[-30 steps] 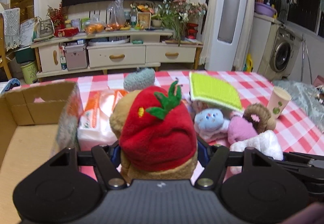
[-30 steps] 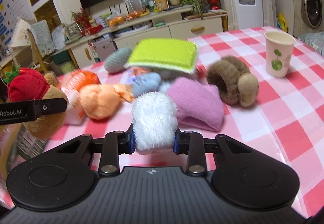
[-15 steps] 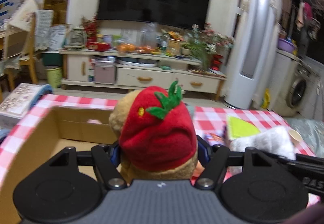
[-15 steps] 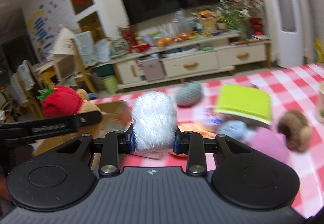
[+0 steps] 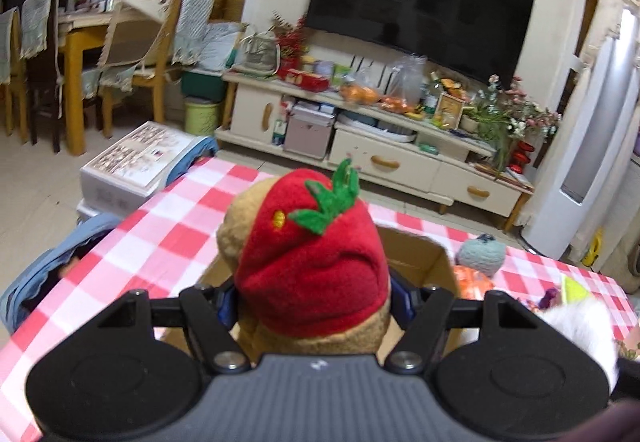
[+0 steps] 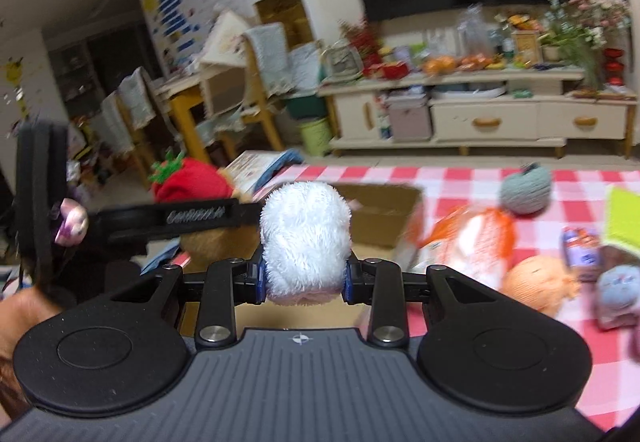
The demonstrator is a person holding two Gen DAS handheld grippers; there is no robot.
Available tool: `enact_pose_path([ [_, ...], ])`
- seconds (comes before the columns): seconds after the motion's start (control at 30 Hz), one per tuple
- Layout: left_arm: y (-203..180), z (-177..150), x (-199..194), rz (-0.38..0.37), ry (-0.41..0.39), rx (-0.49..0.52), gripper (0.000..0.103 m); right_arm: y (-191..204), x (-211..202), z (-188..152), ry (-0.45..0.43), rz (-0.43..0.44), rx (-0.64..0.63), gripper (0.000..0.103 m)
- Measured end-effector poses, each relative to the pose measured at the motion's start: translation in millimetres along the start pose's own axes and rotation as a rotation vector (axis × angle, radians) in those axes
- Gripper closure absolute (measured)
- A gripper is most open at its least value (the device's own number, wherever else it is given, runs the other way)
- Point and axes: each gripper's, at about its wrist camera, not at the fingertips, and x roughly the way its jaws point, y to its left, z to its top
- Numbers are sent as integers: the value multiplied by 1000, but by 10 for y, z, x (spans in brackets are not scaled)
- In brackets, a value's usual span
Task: Organize soft objects
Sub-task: 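Carry both plushes over the cardboard box and open both tools to drop them, then move both open tools back from the box to the plush pile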
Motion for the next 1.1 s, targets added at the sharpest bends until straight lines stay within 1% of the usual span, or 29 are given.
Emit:
enact_pose_path([
  [0.1, 121, -23, 6, 13, 20, -10, 34, 122, 161, -53, 46, 29, -20, 62],
  [0.2, 151, -53, 21, 23, 37, 4, 33, 239, 292, -119, 87, 44, -40, 61],
  [0.27, 166, -71, 29, 28, 46, 7, 32, 298, 319, -210, 104, 47, -52, 58],
  [0.3, 172, -74, 33, 34, 50, 7, 29, 319, 357, -222, 114, 48, -57, 55],
  [0.37, 174, -73, 26, 43, 46, 12, 24, 314, 369, -244, 132, 52, -54, 46],
  [0.4, 174, -69, 15, 49, 39, 14, 21, 323, 387, -248, 136, 51, -50, 34],
  [0.43, 166, -67, 5, 52, 32, 11, 14, 342, 353, -269, 134, 52, -45, 22],
  [0.5, 158, -86, -5, 46, 30, -5, 6, 374, 276, -266, 117, 46, -38, 14],
  [0.53, 148, -103, -3, 40, 34, -5, 6, 363, 245, -252, 106, 40, -40, 9],
  [0.57, 127, -108, 7, 34, 39, 4, 6, 353, 218, -226, 93, 27, -45, 6],
  [0.67, 42, -167, -2, 13, 51, 38, 6, 275, 86, -225, 52, -22, -57, 5],
  [0.77, -45, -285, 22, -26, 74, 38, 6, 163, -12, -222, 14, -76, -43, 3],
  [0.87, -156, -412, 78, -28, 62, 51, 6, -12, -108, -279, -14, -126, -2, 2],
  [0.93, -223, -454, 66, -18, 25, 78, 6, -133, -160, -300, -27, -159, 33, 2],
  [1.03, -300, -464, 11, 19, -66, 115, 6, -284, -187, -347, -32, -207, 74, 2],
  [1.1, -328, -437, 31, 24, -85, 122, 6, -366, -219, -387, -37, -230, 96, 2],
])
